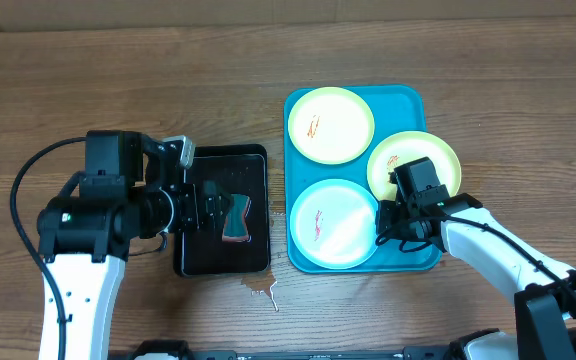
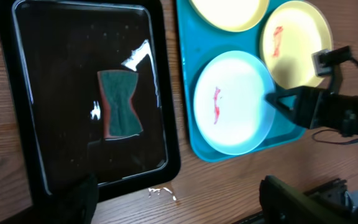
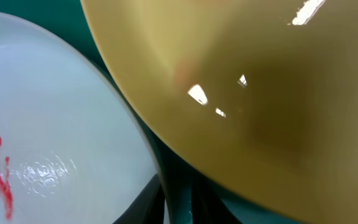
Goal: Clean dirty plates on tray and stack at the side
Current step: 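Move left gripper to the sponge and right gripper to the white plate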
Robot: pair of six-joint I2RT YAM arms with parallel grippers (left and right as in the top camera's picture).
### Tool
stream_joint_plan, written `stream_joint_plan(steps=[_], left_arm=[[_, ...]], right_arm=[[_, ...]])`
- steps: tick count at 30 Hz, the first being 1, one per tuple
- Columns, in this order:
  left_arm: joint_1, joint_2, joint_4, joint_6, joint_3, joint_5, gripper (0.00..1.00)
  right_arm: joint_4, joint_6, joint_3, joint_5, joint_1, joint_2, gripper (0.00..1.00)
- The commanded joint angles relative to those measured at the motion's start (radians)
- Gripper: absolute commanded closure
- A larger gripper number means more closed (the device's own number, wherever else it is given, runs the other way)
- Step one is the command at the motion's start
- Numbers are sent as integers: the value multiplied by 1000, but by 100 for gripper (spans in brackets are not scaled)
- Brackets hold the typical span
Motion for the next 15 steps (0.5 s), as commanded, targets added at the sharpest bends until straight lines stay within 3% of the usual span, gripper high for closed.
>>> stream_joint_plan(steps=[1,10,15], left_arm=[[-31,42,3,18,21,-70,19],[-157,230,67,-106,-26,-256,28],[-204,424,151,-156,-32,-323,39]], right_arm=[[17,32,-7,12,4,1,93],[6,111,-8,46,4,1,96],[5,111,-8,45,4,1,96]])
